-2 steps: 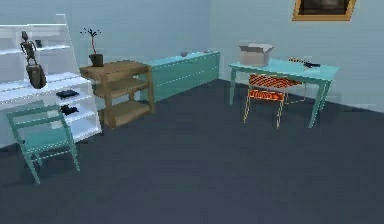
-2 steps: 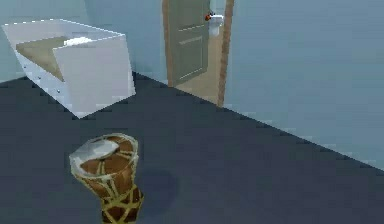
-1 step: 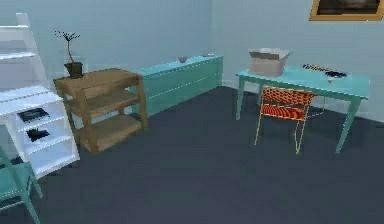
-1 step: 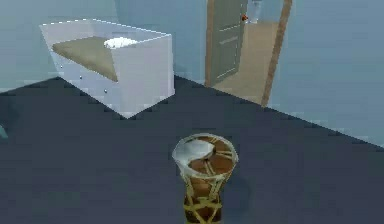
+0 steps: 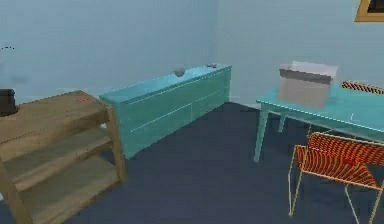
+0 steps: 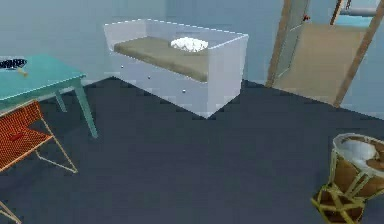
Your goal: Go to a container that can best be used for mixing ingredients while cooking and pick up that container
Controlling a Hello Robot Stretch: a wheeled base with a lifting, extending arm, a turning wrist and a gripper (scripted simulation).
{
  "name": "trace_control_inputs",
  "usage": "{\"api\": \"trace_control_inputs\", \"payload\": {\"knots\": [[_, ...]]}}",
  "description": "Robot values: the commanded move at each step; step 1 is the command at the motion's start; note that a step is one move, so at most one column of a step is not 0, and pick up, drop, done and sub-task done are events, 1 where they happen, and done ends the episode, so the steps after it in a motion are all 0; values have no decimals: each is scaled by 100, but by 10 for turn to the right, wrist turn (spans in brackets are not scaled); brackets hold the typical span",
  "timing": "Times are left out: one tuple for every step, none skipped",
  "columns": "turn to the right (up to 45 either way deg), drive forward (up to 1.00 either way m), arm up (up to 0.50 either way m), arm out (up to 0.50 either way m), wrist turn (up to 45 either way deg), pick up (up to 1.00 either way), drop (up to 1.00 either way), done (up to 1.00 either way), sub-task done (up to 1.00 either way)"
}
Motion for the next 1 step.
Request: {"api": "trace_control_inputs", "payload": {"knots": [[0,100,0,0,0,0,0,0,0]]}}
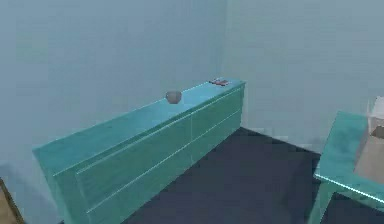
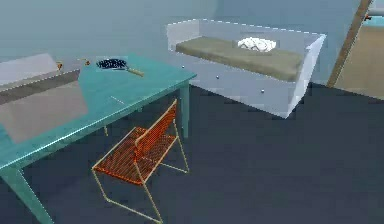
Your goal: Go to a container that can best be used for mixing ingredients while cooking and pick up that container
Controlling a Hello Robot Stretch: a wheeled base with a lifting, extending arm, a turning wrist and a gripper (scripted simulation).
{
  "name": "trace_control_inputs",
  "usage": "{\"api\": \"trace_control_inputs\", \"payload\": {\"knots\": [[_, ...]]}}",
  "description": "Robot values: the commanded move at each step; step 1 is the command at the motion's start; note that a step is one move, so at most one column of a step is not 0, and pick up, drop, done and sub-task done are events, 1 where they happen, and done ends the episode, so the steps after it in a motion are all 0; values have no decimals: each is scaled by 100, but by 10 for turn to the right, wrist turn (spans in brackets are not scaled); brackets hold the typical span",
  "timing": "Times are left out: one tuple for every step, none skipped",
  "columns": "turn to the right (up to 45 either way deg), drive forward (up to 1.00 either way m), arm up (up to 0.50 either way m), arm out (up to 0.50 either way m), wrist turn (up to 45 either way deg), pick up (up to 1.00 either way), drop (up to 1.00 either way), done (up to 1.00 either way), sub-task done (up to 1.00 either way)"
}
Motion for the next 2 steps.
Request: {"api": "trace_control_inputs", "payload": {"knots": [[0,60,0,0,0,0,0,0,0],[-450,0,0,0,0,0,0,0,0]]}}
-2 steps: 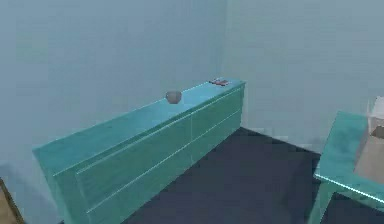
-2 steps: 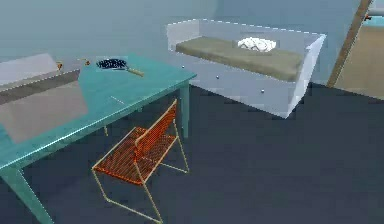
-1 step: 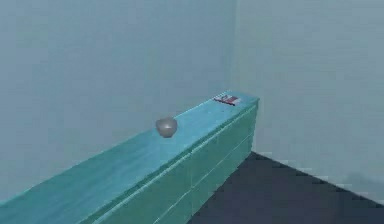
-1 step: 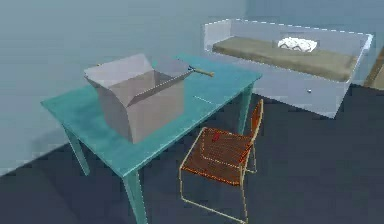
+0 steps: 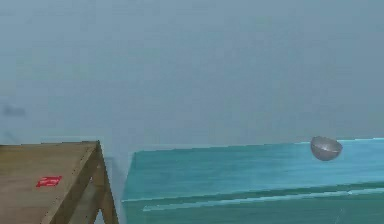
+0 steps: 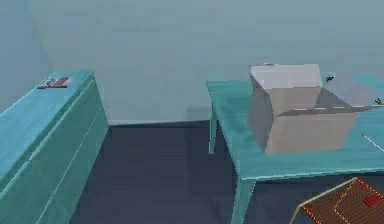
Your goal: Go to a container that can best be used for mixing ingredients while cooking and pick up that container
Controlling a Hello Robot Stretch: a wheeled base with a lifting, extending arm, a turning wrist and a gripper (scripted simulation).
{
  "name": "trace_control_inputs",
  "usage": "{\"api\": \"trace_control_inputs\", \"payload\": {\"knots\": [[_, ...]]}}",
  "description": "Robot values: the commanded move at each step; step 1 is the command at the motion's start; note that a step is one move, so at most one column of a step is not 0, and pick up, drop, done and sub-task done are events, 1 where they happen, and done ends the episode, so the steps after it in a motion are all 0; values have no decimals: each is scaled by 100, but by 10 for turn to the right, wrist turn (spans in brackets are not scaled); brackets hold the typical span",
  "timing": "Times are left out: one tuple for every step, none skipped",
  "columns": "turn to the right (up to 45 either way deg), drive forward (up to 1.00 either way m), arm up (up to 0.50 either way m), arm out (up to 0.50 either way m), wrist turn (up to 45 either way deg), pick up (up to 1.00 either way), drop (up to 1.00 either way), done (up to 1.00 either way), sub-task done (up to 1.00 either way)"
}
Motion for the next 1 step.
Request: {"api": "trace_control_inputs", "payload": {"knots": [[-450,0,0,0,0,0,0,0,0]]}}
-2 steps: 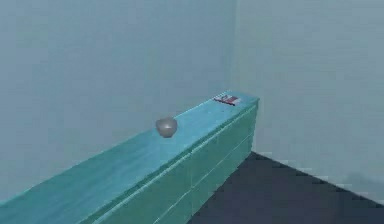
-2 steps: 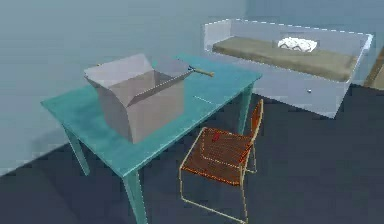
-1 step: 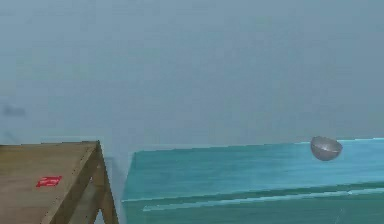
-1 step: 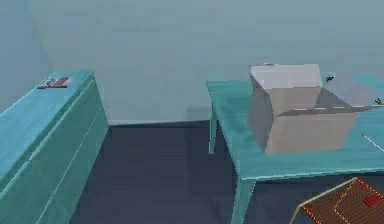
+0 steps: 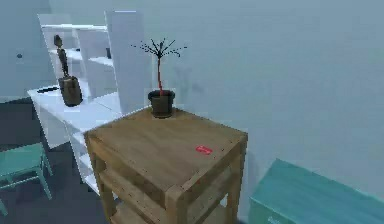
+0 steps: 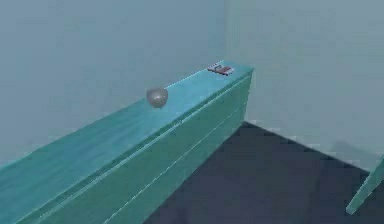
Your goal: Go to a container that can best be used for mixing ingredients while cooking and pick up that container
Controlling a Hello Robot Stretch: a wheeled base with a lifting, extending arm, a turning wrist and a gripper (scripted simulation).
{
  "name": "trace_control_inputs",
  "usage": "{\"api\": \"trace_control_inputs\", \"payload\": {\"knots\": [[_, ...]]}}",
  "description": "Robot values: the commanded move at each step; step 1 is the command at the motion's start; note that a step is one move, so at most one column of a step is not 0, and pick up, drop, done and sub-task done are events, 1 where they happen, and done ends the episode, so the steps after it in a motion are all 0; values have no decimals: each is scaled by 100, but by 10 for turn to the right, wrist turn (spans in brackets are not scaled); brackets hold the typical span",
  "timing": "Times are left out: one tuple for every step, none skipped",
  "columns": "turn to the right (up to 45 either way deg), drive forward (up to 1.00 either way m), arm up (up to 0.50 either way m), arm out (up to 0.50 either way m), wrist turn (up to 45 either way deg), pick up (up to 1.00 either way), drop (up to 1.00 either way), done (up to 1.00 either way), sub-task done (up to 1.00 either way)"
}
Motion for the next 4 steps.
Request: {"api": "trace_control_inputs", "payload": {"knots": [[450,0,0,0,0,0,0,0,0],[450,0,0,0,0,0,0,0,0],[210,0,0,0,0,0,0,0,0],[0,100,0,0,0,0,0,0,0]]}}
